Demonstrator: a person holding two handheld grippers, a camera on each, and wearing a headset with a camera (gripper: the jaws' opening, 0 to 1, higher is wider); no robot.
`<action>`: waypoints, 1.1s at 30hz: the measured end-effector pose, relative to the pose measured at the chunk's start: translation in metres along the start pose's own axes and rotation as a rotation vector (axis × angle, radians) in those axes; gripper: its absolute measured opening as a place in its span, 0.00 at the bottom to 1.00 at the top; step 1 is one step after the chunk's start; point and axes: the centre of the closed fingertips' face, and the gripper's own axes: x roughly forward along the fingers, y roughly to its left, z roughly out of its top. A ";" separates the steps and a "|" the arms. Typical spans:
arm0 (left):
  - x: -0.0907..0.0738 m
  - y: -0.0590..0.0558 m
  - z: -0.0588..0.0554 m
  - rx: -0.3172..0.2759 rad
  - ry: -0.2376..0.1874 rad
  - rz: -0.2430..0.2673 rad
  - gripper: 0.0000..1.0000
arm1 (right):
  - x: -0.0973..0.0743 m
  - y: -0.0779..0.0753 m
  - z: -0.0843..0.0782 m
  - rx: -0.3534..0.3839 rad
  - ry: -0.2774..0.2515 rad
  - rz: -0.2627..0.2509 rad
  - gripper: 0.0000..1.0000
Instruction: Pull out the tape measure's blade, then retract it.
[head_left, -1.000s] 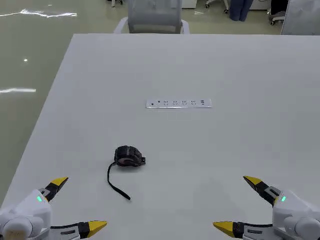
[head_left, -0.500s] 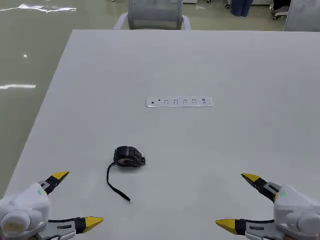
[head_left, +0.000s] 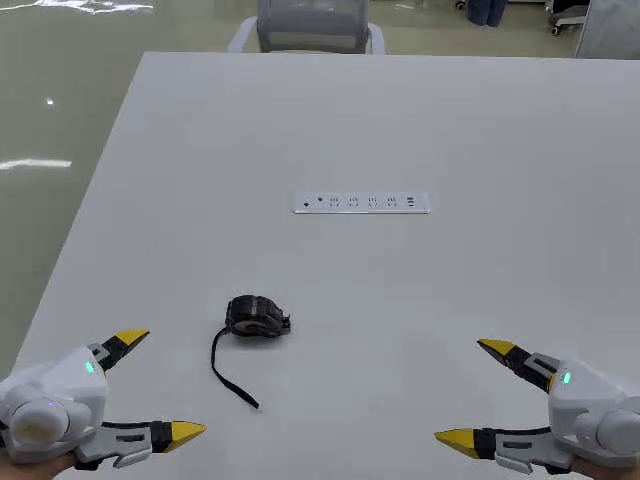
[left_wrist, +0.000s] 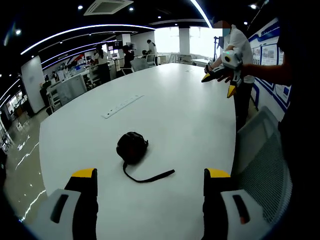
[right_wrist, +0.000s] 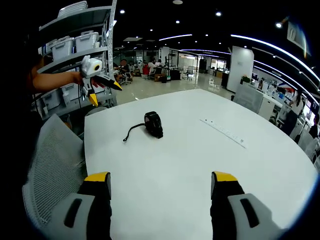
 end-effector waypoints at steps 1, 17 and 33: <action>0.001 0.001 0.001 0.003 0.000 -0.002 0.85 | 0.001 -0.001 0.000 -0.001 0.001 0.005 0.84; 0.032 0.018 0.006 0.075 0.027 -0.067 0.77 | 0.031 -0.009 0.000 -0.072 0.028 0.113 0.76; 0.071 0.030 0.003 0.169 0.082 -0.149 0.70 | 0.067 -0.019 0.001 -0.113 0.026 0.182 0.69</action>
